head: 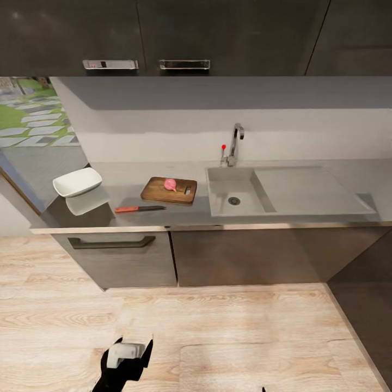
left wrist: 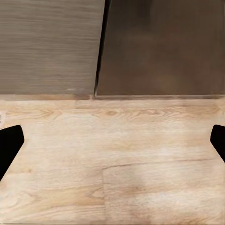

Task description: In the kitchen, take the Vidalia onion out of the sink, dice it on the chopping board with the paring knife, put the diced onion into the bowl on the countertop, then place both the paring knife and the chopping board into the sink.

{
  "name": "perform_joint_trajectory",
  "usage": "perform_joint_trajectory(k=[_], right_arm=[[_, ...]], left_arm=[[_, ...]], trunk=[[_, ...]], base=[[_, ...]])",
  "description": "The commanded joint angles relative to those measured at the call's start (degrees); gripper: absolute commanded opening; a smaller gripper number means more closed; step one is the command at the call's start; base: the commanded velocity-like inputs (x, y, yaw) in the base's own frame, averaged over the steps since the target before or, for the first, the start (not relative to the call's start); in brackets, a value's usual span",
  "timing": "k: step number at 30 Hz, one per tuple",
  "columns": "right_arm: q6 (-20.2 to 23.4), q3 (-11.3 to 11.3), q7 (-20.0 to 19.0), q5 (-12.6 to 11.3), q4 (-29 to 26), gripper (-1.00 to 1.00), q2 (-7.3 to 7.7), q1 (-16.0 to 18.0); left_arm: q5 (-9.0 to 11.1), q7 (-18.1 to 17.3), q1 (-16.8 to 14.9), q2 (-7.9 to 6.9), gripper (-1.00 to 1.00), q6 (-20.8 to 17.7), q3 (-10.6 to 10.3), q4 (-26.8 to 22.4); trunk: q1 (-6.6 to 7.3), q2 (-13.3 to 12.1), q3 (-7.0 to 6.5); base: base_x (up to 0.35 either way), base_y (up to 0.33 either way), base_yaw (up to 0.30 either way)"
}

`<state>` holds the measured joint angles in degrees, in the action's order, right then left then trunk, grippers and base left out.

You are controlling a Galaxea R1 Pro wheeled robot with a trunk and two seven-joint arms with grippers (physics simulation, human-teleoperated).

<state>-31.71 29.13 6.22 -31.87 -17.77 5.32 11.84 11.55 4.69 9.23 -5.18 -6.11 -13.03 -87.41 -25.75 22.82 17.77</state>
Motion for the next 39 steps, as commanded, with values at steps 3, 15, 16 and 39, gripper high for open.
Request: perform_joint_trajectory(k=[3, 15, 16, 39], right_arm=[[-0.22, 0.49, 0.49, -0.12, -0.01, 1.0, 0.16, 0.03], [-2.07, 0.58, 0.51, -0.21, 0.01, 1.0, 0.13, 0.03], [-2.27, 0.58, 0.52, -0.21, 0.01, 1.0, 0.12, 0.03], [-3.27, 0.58, 0.81, -0.2, 0.23, 1.0, 0.04, 0.03]], left_arm=[[0.51, 0.43, 2.73, -0.14, 1.0, 3.89, -0.16, 0.79], [0.52, 0.41, 6.06, -0.16, 1.0, 12.05, -0.08, 10.31], [0.53, 0.41, 6.08, -0.14, 1.0, 12.11, -0.06, 10.71], [1.02, 0.14, 6.11, 2.15, 1.0, 12.28, 5.81, 16.5]], trunk=[[-0.04, 0.1, 0.08], [-0.04, 0.1, 0.08], [-0.04, 0.1, 0.08], [-0.04, 0.1, -1.33]], base=[[0.0, 0.0, 0.0], [0.0, 0.0, 0.0], [0.0, 0.0, 0.0], [0.0, 0.0, 0.0]])
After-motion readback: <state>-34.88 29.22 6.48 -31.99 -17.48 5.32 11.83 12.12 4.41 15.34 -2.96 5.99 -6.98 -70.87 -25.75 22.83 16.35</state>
